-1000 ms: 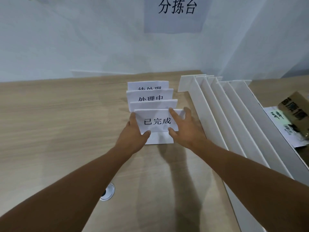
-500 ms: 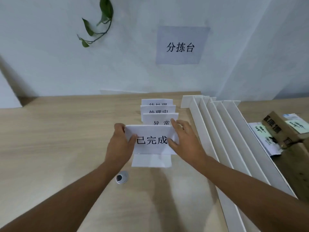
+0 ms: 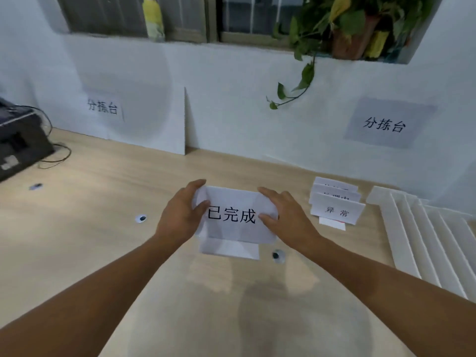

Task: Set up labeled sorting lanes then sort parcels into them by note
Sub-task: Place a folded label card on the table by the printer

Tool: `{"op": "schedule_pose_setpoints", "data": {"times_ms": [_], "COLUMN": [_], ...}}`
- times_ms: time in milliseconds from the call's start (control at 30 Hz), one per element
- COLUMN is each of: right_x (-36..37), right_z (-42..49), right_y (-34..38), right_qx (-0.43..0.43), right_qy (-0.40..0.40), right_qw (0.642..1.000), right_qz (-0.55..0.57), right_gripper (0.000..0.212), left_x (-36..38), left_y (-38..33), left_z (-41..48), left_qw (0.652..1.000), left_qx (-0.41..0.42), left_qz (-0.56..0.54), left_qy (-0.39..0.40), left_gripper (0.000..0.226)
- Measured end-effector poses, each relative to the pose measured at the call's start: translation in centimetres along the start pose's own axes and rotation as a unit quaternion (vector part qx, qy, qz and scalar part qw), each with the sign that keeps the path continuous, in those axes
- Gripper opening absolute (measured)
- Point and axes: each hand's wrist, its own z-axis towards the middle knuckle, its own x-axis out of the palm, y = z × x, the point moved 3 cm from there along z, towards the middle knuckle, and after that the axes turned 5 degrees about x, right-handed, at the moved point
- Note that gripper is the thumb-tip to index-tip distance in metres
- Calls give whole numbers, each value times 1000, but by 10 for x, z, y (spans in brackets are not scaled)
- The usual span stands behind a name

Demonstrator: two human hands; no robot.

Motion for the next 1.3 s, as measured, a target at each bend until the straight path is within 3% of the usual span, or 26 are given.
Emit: {"op": "schedule_pose_setpoints", "data": {"times_ms": [433,667,967,1300], "right_x": [173,258,349,481], "right_z": [2,3,45,192], "right_y": [313,441,528,546], "right_qx": [-91,-99,-110,-47], "right_qy": [17,9,2,-15], "right_qw": [996,995,994,999], "right_qz": [0,11,-7,15], "right_gripper": [64,63,62,61], "left_x": [-306,-425,-501,-521], "left_y": [170,249,351,515], "left_z": [-104,-141,-119,22], "left_qw": [992,986,982,989], "left_qx": [-45,-55,-55,-39], "left_qz": [38,70,88,83], "left_qy": [-108,-139,-159,-114], "left_gripper": [55,54,52,49]}}
